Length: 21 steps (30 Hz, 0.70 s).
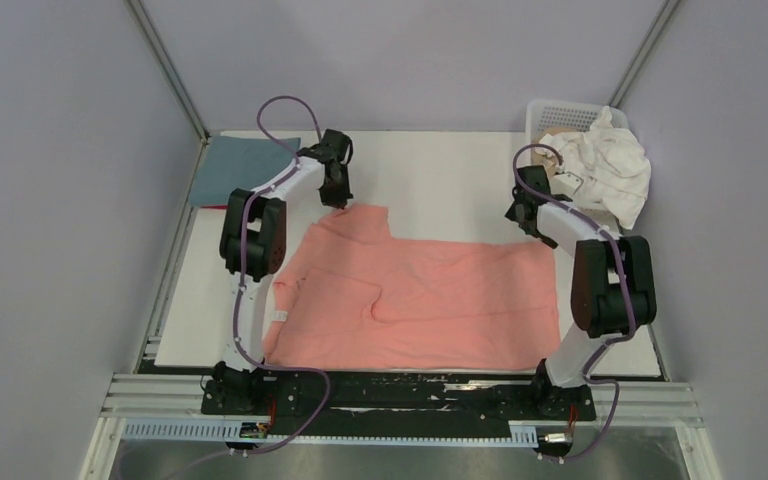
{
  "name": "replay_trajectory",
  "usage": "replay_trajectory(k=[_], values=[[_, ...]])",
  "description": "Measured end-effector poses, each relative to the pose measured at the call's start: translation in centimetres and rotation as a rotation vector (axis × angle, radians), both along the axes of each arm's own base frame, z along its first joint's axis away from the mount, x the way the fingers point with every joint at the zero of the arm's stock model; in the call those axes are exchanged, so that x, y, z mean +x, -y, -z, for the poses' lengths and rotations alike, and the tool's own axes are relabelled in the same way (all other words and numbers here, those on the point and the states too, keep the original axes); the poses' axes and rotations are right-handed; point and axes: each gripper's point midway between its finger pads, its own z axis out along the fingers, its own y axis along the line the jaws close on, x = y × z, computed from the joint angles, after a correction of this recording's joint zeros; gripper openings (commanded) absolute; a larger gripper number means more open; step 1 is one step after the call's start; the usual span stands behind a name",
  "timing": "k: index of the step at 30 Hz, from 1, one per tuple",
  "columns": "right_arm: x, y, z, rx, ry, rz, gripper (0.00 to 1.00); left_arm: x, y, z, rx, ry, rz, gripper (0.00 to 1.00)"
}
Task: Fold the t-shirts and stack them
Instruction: Fold the other side of the tshirt into a rectangle
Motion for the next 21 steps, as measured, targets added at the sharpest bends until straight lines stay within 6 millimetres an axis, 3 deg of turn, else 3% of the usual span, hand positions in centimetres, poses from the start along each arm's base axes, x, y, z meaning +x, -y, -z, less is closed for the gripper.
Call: replay_trajectory(k=[3,6,14,21], values=[[1.1,-0.4,2.0,0.014,-0.041,-0.008,0.83,-2.2,0.4,-0.2,-0.016,-0.021,0.025,0.0],[0.9,-0.8,4.2,0.033,-0.099,-0.014,0.79,-3.5,0.9,-0.6,-0.026,-0.019,0.043,0.0],[0.1,-0.6,4.3,0.028,-0.134,0.02,0.62,-6.5,1.1,-3.0,-0.061,0.035,0.068,0.0],[-1.4,0.2,4.4,-0.006,-0.169,0.046,0.26,-8.2,1.2,-4.4,-0.084,0.076,0.07,0.0]])
